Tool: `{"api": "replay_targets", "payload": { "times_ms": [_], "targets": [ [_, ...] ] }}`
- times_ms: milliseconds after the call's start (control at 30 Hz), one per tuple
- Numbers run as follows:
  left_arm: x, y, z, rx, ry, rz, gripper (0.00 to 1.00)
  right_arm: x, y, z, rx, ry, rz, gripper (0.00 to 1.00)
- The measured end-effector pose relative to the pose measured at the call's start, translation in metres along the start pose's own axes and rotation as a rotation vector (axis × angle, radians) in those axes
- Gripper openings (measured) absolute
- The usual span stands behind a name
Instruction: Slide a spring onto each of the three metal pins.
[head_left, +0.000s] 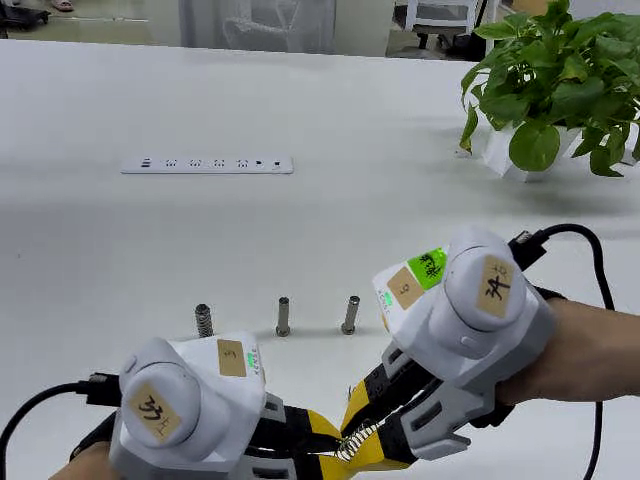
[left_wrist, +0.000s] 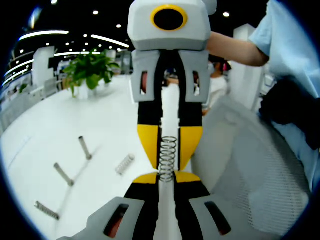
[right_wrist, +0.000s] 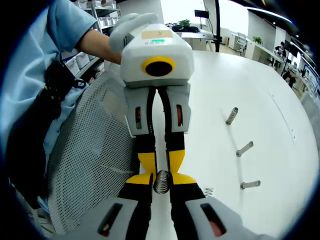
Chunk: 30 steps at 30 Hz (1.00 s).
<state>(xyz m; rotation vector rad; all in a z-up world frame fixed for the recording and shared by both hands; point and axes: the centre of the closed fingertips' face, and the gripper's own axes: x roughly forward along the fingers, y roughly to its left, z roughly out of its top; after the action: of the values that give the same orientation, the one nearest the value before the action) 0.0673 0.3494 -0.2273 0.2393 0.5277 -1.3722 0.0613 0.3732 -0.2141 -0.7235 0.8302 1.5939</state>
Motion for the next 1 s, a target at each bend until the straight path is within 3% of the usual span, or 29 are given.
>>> {"api": "replay_targets", "payload": {
  "times_ms": [733, 1000],
  "targets": [
    [0.000, 0.000, 0.003, 0.023, -0.017, 0.012, 0.10, -0.001, -0.003, 0.000, 0.020, 0.015, 0.006, 0.12],
    [-0.005, 0.010, 0.001, 0.009, -0.028, 0.066, 0.13, -0.001, -0.010, 0.003, 0.014, 0.014, -0.009, 0.12]
  ]
}}
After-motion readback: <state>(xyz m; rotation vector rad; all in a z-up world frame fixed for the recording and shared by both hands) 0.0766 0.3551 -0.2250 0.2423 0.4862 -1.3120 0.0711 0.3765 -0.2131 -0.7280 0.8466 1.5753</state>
